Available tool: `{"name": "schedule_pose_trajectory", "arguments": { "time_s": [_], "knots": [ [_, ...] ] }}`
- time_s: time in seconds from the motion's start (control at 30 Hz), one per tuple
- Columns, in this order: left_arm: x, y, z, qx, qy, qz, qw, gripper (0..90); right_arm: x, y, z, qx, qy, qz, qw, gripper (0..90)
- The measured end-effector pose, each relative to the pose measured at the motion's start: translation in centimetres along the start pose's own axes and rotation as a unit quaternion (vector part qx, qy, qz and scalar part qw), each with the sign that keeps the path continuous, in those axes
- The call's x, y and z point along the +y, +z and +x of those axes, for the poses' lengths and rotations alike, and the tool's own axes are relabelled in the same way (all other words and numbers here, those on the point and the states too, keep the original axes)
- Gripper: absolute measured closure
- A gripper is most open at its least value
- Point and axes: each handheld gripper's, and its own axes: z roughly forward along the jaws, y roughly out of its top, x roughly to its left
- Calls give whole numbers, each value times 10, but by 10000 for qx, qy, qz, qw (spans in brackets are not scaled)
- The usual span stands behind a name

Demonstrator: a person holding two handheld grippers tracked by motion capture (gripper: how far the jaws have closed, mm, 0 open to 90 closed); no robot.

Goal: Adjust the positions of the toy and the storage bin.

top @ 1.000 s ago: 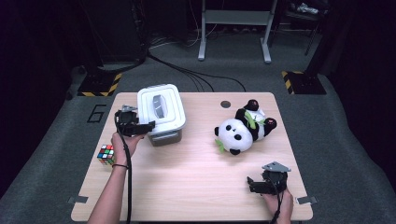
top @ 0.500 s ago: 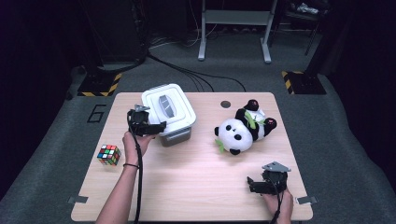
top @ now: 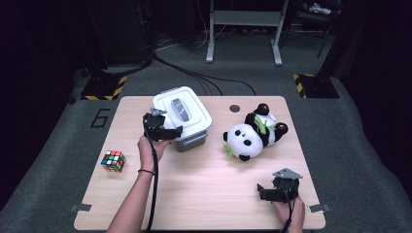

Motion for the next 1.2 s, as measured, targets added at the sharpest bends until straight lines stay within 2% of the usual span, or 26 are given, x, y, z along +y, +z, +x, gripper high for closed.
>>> {"name": "schedule_pose_trajectory", "arguments": {
  "time_s": [0.07, 0.33, 0.47, 0.53, 0.6, 0.7, 0.83, 0.93, 1.07, 1.13, 1.2],
  "knots": [
    [1, 2, -3, 15, -77, 10, 10000, 115, 0, 0, 0, 1, -1, 0, 10000, 5],
    [5, 8, -14, 40, -51, 19, 10000, 112, 0, 0, 0, -1, 7, -2, 10000, 5],
    [7, 14, -19, 88, -101, -1, 9999, 103, 0, 0, 0, -1, 3, -3, 10000, 5],
    [8, 14, -19, 81, -99, 1, 9999, 99, 0, 0, 0, 3, 12, -1, 10000, 7],
    [7, 13, -15, 38, -213, -46, 9998, 95, 0, 0, -1, 13, -9, -11, 10000, 11],
    [5, 3, -9, 89, -244, -143, 9996, 67, 1, -1, -1, 65, -12, 10, 10000, 13],
    [-2, -14, -2, 129, 7, -143, 9998, 44, 4, -5, -4, 134, -8, -54, 9999, 7],
    [-13, -24, 0, 143, 85, -156, 9997, 29, 13, -11, -6, 189, 64, -173, 9997, 7],
    [-34, -35, -1, 130, 338, -87, 9993, 6, 32, -18, -9, 234, 53, -327, 9992, 0],
    [-41, -36, -1, 136, 378, -78, 9992, 3, 37, -19, -9, 239, 58, -347, 9991, 0],
    [-60, -40, -3, 119, 533, 55, 9985, 2, 53, -20, -11, 241, -15, -400, 9989, 0]
  ]
}}
